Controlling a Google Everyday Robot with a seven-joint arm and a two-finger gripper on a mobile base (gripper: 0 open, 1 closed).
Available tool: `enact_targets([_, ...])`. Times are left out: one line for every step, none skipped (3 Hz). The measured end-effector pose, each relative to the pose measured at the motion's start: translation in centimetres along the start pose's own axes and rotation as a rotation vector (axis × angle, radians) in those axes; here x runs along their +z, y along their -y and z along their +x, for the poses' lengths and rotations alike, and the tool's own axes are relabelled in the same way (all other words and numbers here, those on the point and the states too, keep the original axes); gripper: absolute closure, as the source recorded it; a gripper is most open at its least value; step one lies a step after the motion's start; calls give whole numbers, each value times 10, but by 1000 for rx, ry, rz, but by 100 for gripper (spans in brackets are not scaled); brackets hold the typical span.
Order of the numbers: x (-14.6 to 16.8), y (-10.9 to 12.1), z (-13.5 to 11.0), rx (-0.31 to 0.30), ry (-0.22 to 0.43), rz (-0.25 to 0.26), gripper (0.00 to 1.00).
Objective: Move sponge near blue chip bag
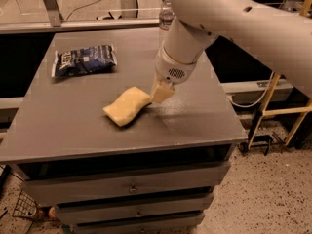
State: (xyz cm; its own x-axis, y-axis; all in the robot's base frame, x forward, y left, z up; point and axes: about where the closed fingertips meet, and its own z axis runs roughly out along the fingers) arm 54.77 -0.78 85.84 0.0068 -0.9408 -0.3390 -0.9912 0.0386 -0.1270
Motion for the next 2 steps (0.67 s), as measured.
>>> enact_targets([12,-9,10,14,-20,-27,100])
enact_targets([13,-9,13,15,-27,-23,82])
